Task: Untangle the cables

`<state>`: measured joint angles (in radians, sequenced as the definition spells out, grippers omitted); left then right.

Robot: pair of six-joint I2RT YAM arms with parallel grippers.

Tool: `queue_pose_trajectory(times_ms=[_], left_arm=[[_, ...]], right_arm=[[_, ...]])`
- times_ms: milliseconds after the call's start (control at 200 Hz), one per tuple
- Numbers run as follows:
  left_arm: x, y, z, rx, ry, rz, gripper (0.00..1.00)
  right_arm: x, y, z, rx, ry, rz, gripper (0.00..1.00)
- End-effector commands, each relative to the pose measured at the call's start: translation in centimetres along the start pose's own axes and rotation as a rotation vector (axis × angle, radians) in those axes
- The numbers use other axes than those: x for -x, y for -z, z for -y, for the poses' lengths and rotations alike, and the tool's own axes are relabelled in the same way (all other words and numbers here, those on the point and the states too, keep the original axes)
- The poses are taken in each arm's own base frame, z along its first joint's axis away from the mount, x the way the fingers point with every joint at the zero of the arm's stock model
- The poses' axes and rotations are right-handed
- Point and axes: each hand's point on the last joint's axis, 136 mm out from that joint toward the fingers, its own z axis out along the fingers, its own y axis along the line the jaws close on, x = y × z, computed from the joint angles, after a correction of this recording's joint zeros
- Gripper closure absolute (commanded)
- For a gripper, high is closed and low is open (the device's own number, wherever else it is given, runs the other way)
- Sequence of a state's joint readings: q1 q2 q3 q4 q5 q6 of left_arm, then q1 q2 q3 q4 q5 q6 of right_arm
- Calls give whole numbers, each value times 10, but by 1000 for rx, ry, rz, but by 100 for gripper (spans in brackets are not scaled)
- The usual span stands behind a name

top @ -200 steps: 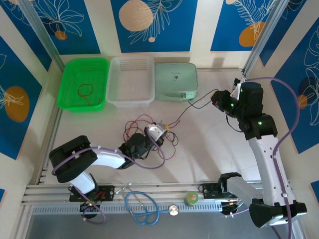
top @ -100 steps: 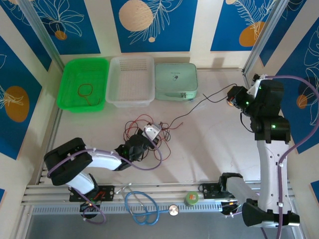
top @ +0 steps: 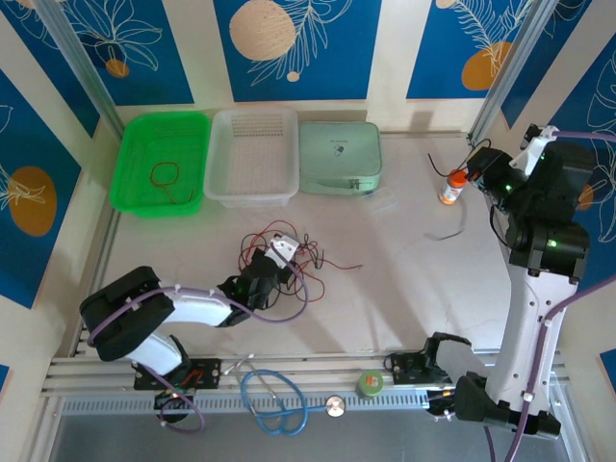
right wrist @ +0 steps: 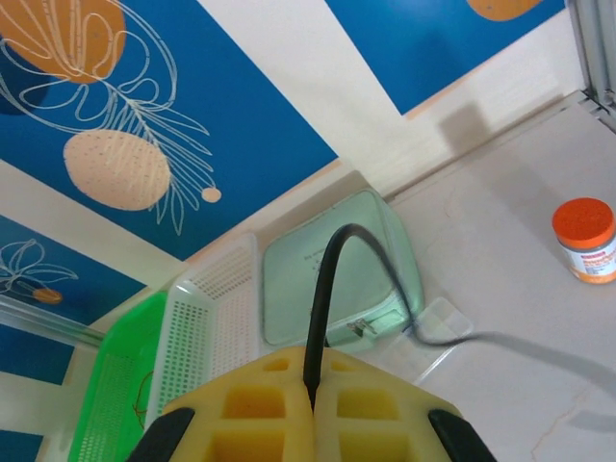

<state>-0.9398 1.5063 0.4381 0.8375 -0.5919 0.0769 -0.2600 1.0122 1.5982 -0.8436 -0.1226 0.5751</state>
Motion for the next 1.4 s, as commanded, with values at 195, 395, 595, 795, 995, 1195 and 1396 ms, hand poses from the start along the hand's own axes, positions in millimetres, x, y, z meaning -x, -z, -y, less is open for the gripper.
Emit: queue_pose_trajectory(times_ms=[195,395,595,795,995,1195,1396], left_arm=[[27,4,6,-77,17,60,55],[68,11,1,-97,7,90,4],[102,32,-25,-43,12,98,0],[114,62,-67,74,57,64,0],[103,89,-96,130,123,-86,0],[99,114,-111,136,201,-90,0],[95,134,-129,181,271,-32,0]], right_arm=[[0,12,-59,266,-1,-97,100],[1,9,-93,370,41,-147,100],[-3,-8,-139,477,105,-207,100],[-18,-41,-201,599,210,-279,100],[-32,-82,-256,722,272,-336,100],[-44,-107,-295,887,294,-343,100],[-62,-128,-319,960,342,-295,100]])
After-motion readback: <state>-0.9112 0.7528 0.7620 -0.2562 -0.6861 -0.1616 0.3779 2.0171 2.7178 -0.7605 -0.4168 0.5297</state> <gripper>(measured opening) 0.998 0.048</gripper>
